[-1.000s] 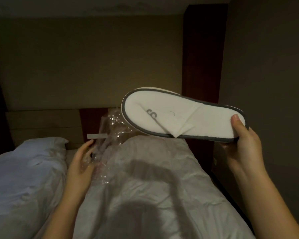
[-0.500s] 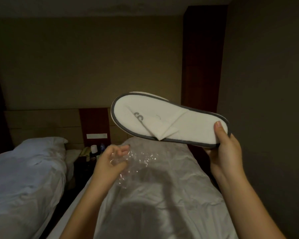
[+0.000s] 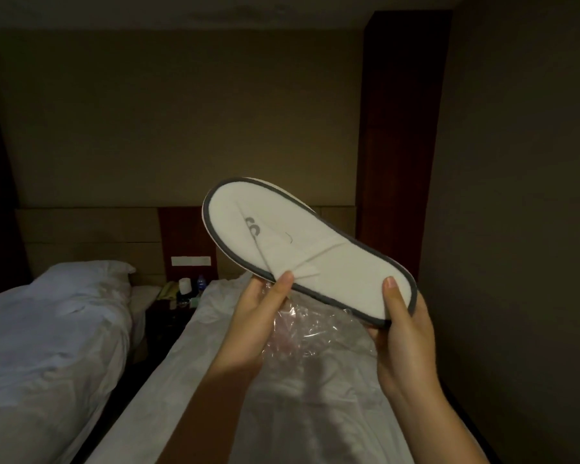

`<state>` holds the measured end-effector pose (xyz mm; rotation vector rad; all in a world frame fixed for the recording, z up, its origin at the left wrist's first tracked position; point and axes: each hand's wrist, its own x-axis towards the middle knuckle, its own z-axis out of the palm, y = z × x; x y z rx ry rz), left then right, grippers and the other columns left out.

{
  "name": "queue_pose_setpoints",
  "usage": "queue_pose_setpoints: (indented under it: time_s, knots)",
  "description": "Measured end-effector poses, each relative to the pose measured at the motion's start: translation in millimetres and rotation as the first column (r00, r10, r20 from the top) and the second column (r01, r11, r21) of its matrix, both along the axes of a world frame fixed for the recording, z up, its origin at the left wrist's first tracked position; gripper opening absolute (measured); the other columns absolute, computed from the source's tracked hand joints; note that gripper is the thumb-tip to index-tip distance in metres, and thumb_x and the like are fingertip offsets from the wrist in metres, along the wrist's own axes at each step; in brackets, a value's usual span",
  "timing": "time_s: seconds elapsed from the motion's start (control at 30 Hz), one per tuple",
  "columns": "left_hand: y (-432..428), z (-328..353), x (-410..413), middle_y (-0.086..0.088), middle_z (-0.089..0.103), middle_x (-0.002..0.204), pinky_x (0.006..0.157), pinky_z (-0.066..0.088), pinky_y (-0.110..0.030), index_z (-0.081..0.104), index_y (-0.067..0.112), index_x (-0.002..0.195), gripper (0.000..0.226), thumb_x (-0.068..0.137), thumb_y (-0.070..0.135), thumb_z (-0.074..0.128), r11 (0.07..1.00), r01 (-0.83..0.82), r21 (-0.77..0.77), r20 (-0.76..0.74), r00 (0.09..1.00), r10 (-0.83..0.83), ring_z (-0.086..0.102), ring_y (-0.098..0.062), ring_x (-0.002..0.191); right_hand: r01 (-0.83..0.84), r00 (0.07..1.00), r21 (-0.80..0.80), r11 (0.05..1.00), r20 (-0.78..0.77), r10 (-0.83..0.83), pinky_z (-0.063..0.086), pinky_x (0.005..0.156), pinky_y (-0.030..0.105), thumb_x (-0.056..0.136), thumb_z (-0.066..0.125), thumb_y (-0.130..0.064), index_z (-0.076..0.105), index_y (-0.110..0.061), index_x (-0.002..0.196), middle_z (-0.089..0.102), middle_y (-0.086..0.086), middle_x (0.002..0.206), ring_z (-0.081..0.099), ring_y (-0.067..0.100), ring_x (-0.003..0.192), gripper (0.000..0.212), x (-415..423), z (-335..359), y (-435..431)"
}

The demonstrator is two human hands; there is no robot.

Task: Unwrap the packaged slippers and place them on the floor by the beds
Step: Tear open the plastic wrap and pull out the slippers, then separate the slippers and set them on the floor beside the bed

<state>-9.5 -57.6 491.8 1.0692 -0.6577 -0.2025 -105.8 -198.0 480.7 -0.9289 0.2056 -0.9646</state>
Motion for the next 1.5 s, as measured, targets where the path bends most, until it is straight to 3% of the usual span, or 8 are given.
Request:
queue_pose_setpoints:
  time_s: [0.13,0.33,0.5,0.6,0.7,0.93,1.2,1.5]
  knots:
    - [8.7,3.5,-0.6,0.001,0.076,0.106,0.072,0.059,-0.03,0.074,0.036,0.091,0.031,0.064,0.051,0.073,0.998,-0.018,-0.061,-0.035,0.999,0.016,0.072,-0.016,0.096,-0.021,0.995,-0.177,0.984,-0.103,0.002,0.058,0.067,0.028,0.063,0.072,-0.045,0.065,-0.023,0.112,0.075,-0.004,0.098,0.071,0.013,0.09,0.055,-6.7,-12.4,2.9]
    - [19.8,4.9,3.8,0.011,0.074,0.109,0.074,0.055,-0.017,0.072,0.041,0.1,0.033,0.068,0.048,0.071,0.997,-0.074,-0.029,0.066,0.995,0.076,0.069,-0.007,0.103,-0.076,0.964,-0.472,0.878,-0.261,-0.056,0.054,0.072,0.023,0.086,0.066,-0.026,0.067,-0.025,0.106,0.073,-0.005,0.099,0.069,0.009,0.091,0.02,-8.1,-19.2,-3.8]
    - [26.5,6.5,4.4,0.011,0.074,0.11,0.078,0.053,-0.015,0.072,0.041,0.102,0.028,0.075,0.043,0.075,0.996,-0.052,0.067,0.203,0.978,0.038,0.068,-0.008,0.105,-0.045,0.97,-0.632,0.774,-0.213,-0.117,0.051,0.07,0.013,0.085,0.067,-0.024,0.066,-0.025,0.109,0.069,-0.003,0.1,0.065,-0.001,0.087,0.024,-6.4,3.8,-2.9]
    - [28.2,9.3,-0.1,0.007,0.073,0.115,0.084,0.053,-0.02,0.071,0.038,0.107,0.028,0.079,0.037,0.072,0.993,-0.013,0.12,0.263,0.965,-0.019,0.067,-0.011,0.109,-0.036,0.976,-0.672,0.74,-0.182,-0.118,0.053,0.074,0.018,0.077,0.068,-0.043,0.063,-0.027,0.112,0.069,-0.008,0.103,0.065,0.0,0.092,0.039,-5.8,20.8,2.9]
    - [31.7,10.8,-3.4,0.006,0.073,0.115,0.081,0.054,-0.02,0.071,0.039,0.105,0.031,0.074,0.04,0.074,0.991,0.048,0.128,0.248,0.965,-0.079,0.068,-0.013,0.108,-0.02,0.983,-0.684,0.729,-0.148,-0.112,0.056,0.075,0.024,0.067,0.068,-0.053,0.062,-0.027,0.113,0.069,-0.009,0.104,0.067,0.004,0.093,0.053,-6.3,32.7,7.0]
    - [34.6,7.8,-5.2,0.01,0.074,0.11,0.079,0.053,-0.017,0.073,0.037,0.101,0.029,0.073,0.041,0.07,0.992,0.026,0.121,0.247,0.967,-0.055,0.068,-0.009,0.105,0.009,0.991,-0.643,0.766,-0.095,-0.091,0.056,0.071,0.02,0.08,0.073,-0.023,0.063,-0.026,0.104,0.073,-0.011,0.095,0.07,0.003,0.088,0.026,-3.7,34.8,8.0]
    - [44.9,5.9,3.5,0.01,0.075,0.109,0.078,0.053,-0.015,0.067,0.023,0.112,0.033,0.079,0.031,0.062,0.992,-0.03,0.125,0.263,0.965,-0.004,0.069,-0.009,0.103,-0.019,0.998,-0.541,0.841,-0.057,-0.014,0.052,0.057,0.014,0.086,0.067,-0.018,0.06,-0.023,0.104,0.077,-0.006,0.084,0.073,0.007,0.075,0.02,-3.6,35.9,-5.9]
    - [57.1,7.7,15.6,0.01,0.076,0.105,0.074,0.053,-0.013,0.069,0.023,0.108,0.032,0.079,0.034,0.062,0.983,-0.152,0.107,0.286,0.951,0.116,0.07,-0.008,0.099,0.075,0.996,-0.496,0.865,-0.011,-0.093,0.052,0.057,0.013,0.087,0.067,-0.022,0.059,-0.021,0.111,0.077,-0.007,0.085,0.072,0.006,0.075,0.024,-8.1,40.7,-22.2]
